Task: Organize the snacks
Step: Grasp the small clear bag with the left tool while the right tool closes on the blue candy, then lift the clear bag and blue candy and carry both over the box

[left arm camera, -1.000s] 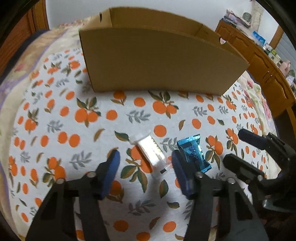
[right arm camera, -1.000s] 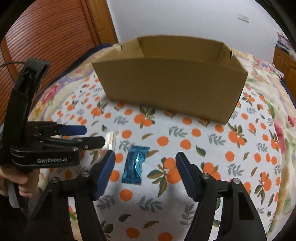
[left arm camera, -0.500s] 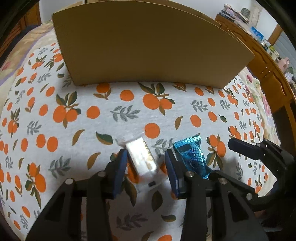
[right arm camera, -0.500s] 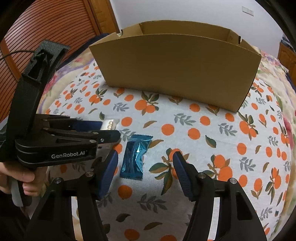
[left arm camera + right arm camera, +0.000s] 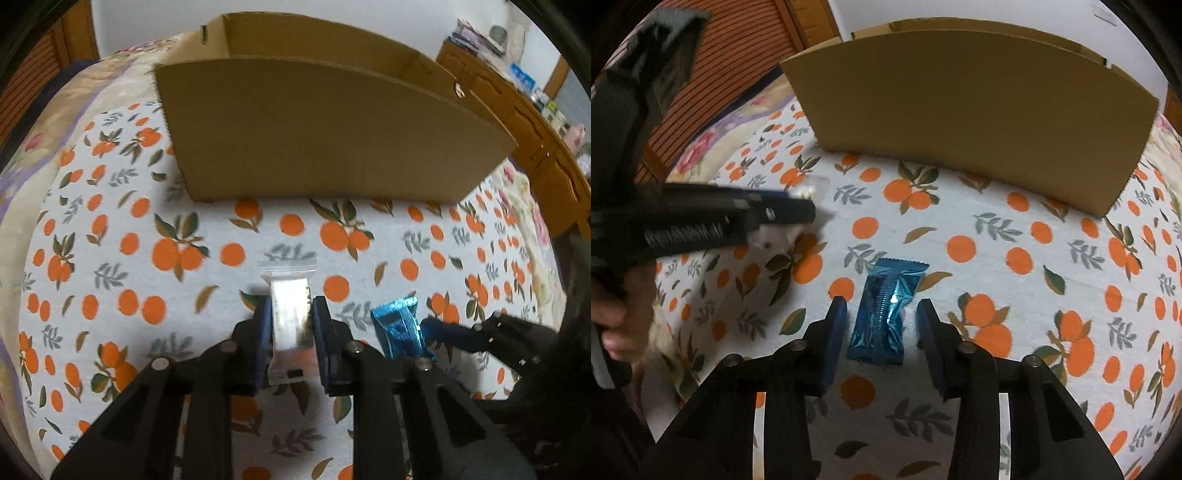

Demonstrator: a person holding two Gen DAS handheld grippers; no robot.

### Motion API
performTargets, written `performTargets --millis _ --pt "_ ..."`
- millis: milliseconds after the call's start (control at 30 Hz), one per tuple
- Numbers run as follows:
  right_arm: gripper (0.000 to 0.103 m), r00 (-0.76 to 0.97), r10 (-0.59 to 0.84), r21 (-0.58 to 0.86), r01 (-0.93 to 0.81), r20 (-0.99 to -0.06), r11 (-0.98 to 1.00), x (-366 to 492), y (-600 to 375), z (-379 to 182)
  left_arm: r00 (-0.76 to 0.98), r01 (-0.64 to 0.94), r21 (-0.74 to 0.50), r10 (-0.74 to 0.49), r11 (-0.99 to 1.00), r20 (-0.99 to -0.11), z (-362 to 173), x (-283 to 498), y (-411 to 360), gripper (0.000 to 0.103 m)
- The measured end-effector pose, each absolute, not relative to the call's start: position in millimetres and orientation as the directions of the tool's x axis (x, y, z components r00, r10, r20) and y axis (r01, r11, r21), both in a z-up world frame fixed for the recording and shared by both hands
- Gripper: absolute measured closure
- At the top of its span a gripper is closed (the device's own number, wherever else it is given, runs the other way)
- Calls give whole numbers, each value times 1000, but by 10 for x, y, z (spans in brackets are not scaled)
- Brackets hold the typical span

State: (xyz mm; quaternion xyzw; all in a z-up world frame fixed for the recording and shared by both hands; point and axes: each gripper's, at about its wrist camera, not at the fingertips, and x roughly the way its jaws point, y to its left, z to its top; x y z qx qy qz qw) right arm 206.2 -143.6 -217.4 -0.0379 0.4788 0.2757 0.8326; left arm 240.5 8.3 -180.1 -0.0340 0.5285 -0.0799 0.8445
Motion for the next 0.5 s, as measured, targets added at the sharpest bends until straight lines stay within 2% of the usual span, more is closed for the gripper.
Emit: performTargets --millis 200,267,500 --pt "65 398 404 165 -514 -823 842 2057 -1314 -2205 439 49 -155 -160 987 -884 -1768 2463 267 83" --pt "75 407 382 132 -523 -830 842 2053 -1269 -2220 441 42 -153 -156 987 -884 -1768 2472 286 83" --pt "83 436 326 53 -532 -839 845 2034 -1233 -2231 453 41 -152 -154 987 -878 -1722 2452 293 83"
